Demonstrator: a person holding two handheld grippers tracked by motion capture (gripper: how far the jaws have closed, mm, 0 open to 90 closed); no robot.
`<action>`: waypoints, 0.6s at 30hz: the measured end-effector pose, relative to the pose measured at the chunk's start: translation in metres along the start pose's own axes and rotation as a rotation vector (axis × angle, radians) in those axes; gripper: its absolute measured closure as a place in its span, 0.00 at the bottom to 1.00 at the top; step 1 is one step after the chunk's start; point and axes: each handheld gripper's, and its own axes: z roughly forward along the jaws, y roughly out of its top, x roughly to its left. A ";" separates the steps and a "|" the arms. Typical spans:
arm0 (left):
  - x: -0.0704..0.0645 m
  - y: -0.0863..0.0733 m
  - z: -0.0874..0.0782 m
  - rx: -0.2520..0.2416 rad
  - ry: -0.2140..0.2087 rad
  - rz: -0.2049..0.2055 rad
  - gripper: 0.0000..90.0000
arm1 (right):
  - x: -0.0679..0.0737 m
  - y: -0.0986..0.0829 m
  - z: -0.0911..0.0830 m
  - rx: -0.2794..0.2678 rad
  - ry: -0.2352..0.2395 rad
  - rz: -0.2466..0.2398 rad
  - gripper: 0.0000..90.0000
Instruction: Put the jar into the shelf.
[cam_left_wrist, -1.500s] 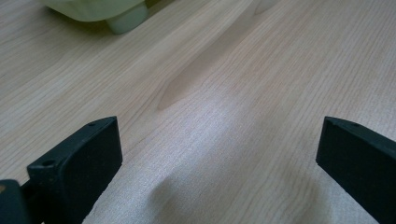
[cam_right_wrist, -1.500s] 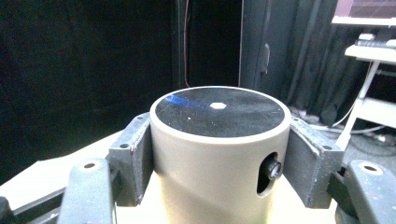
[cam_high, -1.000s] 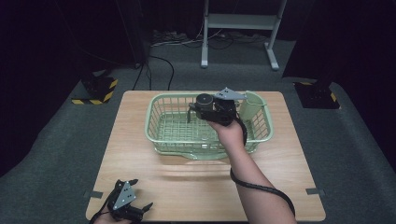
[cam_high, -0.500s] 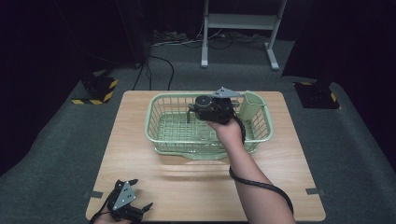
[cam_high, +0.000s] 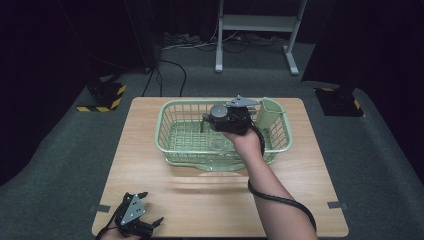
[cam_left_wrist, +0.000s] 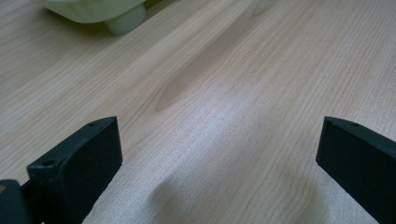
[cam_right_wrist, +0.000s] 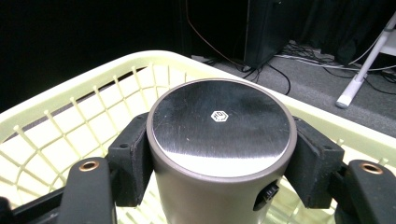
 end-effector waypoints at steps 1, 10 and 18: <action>0.000 0.000 0.000 -0.004 0.000 -0.001 0.01 | 0.000 0.000 -0.001 0.004 0.002 -0.002 0.36; -0.001 0.000 0.000 0.000 0.002 0.008 0.01 | 0.003 -0.002 -0.004 0.007 0.008 -0.025 0.36; 0.000 0.000 0.000 -0.008 -0.003 0.000 0.01 | 0.003 0.000 0.000 0.014 0.020 -0.017 0.21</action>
